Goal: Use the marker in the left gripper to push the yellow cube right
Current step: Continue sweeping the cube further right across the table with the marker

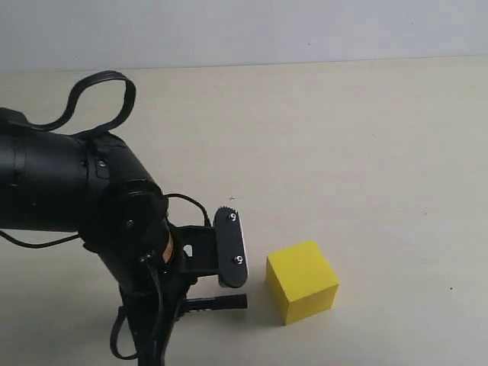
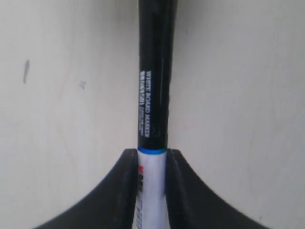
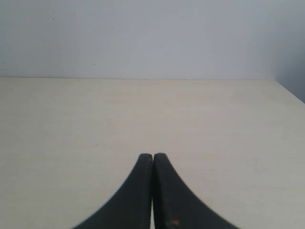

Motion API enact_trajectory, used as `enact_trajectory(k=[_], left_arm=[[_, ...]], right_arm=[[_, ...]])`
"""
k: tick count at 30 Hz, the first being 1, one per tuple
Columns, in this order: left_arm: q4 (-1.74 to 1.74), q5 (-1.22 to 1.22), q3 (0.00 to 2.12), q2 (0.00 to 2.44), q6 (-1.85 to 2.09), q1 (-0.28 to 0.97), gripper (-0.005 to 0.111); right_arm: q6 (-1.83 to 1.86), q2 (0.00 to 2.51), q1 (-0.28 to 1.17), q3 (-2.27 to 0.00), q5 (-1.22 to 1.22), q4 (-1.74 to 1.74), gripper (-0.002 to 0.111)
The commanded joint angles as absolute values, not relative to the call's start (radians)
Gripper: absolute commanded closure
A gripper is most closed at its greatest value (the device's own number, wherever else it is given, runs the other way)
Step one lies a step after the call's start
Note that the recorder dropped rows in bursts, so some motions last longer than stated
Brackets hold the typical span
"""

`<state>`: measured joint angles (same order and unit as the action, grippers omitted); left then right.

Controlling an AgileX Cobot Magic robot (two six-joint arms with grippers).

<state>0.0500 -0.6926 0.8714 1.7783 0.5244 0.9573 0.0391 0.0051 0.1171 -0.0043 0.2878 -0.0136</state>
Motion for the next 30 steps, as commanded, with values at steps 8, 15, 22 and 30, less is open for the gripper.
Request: enact_trajectory(k=[8,15,22,30], left_arm=[[0.026,-0.634,1.027,1.894,0.463,1.02,0.107],[0.106,-0.782,1.027,1.894,0.455,1.017,0.107],[0.237,-0.732,1.027,1.894,0.276,1.02,0.107],[0.255,-0.594,1.075,1.896,0.271,1.108,0.107]], right_arm=[[0.04,0.0,0.111,0.0,0.282,-0.019,0.108],[0.04,0.0,0.111,0.0,0.279,-0.02,0.108],[0.04,0.0,0.111,0.0,0.282,-0.02,0.108],[0.04,0.0,0.111,0.0,0.282,-0.02,0.108]])
